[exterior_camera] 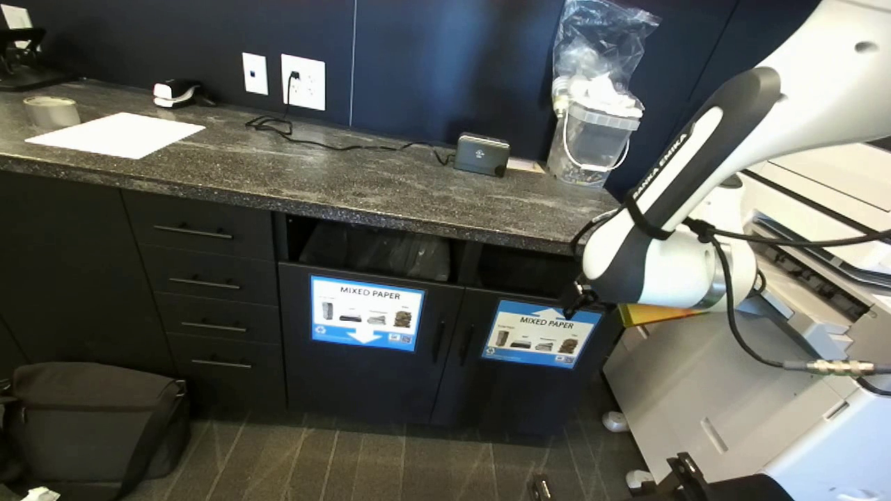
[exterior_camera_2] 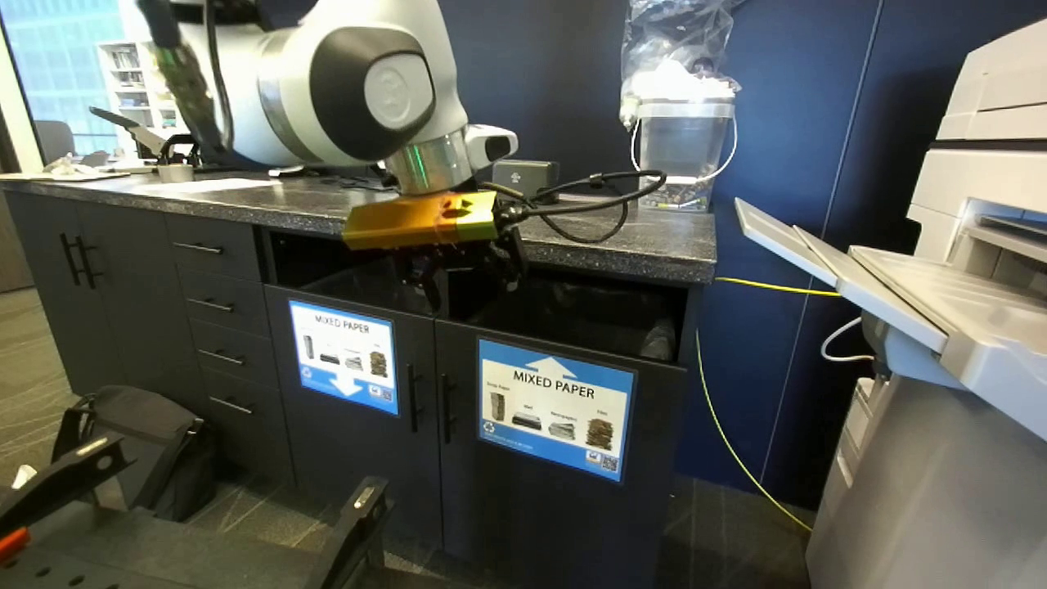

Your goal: Pick up the paper from the countertop and place it in the bin underneath the counter on the right

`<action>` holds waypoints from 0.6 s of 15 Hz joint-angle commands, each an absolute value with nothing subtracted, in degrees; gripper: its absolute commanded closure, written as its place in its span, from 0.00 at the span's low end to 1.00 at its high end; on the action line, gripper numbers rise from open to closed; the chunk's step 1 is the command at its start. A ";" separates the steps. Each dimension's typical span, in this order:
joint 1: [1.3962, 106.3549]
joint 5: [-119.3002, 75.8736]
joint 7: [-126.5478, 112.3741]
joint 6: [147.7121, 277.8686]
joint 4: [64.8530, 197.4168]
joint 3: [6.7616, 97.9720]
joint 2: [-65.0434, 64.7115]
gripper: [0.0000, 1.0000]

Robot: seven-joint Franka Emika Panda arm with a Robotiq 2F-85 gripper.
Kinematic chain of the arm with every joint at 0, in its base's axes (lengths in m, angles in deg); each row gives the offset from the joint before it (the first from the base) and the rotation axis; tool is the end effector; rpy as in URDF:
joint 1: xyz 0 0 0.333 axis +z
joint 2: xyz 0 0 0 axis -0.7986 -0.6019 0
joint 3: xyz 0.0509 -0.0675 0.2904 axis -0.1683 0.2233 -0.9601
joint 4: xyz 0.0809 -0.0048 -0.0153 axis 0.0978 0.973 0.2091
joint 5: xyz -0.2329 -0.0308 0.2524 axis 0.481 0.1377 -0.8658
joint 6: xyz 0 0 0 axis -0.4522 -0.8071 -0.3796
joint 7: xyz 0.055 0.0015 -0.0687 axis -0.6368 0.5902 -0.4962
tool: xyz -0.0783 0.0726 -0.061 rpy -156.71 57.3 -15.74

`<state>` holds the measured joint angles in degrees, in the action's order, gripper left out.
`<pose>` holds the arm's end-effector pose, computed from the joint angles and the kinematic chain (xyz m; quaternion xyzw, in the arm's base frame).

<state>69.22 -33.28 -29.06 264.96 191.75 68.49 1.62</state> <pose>0.4297 -0.0499 0.2157 0.9823 0.0536 0.1656 0.0691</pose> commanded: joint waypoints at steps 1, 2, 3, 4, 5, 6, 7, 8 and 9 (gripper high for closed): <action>83.88 -33.35 -28.45 256.45 193.37 84.24 6.40 0.00; 87.79 -29.92 -25.19 255.09 192.93 88.86 6.29 0.00; 91.84 -27.07 -22.65 253.56 192.37 93.45 6.27 0.00; 96.08 -24.25 -19.75 252.09 191.74 98.09 6.02 0.00; 100.09 -21.38 -17.32 250.66 191.54 102.64 6.44 0.00; 104.50 -18.69 -14.36 249.07 190.92 107.12 6.31 0.00; 108.26 -16.17 -11.73 247.32 190.29 110.85 6.43 0.00; 111.86 -13.92 -9.34 245.35 189.86 114.39 7.13 0.00; 115.41 -11.51 -7.34 243.27 189.27 117.81 7.92 0.00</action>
